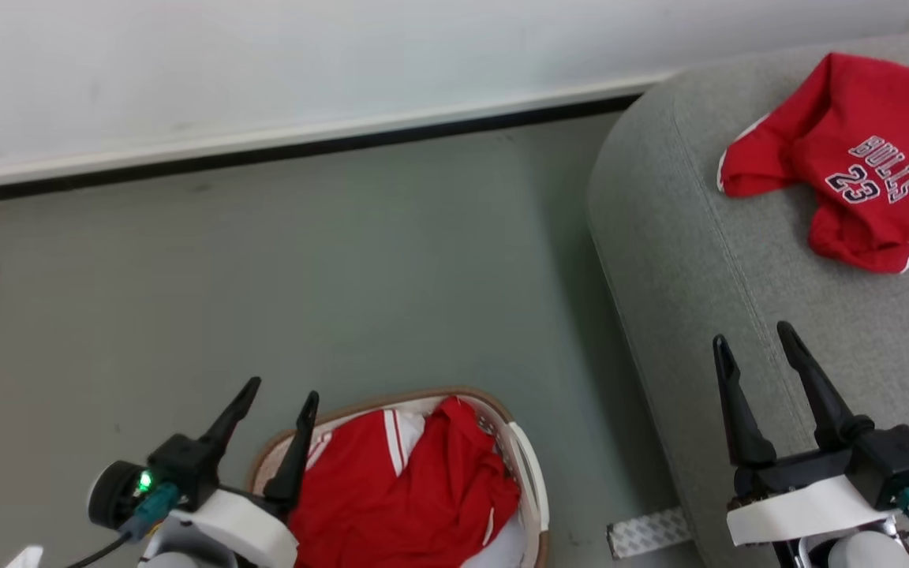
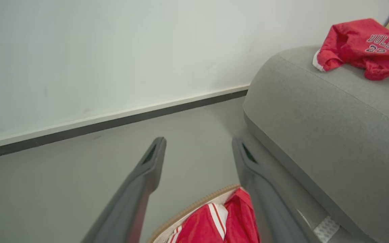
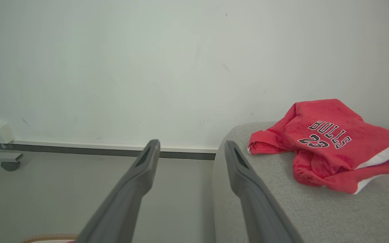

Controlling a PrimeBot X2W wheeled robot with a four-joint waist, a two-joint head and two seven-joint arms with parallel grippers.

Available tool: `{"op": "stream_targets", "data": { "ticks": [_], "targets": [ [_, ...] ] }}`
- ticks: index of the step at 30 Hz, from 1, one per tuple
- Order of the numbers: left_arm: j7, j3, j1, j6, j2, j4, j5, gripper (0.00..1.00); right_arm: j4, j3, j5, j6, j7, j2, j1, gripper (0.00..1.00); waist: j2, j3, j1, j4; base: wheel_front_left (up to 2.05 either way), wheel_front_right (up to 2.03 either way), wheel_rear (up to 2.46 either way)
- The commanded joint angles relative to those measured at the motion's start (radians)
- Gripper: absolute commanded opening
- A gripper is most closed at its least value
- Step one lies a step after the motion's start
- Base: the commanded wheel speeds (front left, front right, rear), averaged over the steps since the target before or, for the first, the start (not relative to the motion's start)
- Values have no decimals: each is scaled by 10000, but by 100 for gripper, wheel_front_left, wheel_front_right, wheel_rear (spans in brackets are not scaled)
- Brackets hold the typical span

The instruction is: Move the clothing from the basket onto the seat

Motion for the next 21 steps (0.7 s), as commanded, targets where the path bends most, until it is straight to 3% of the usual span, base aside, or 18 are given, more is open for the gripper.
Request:
{"op": "stream_targets", "data": {
  "ticks": [1,8,21],
  "targets": [
    [-4,-212,-218,23,204,270,-80,100,-70,-14,-79,-6,-3,39,-197,100,-1,519,-2,-345,0,0,0],
    [188,-2095,-1391,21,869,2169,-485,100,-400,-150,-199,-6,-3,197,-612,100,-1,1488,-2,-761,0,0,0],
    [1751,-5901,-3790,20,1370,5691,-880,100,-1089,-113,43,-6,-2,323,-1455,100,-1,3146,-2,-1281,0,0,0]
  ]
}}
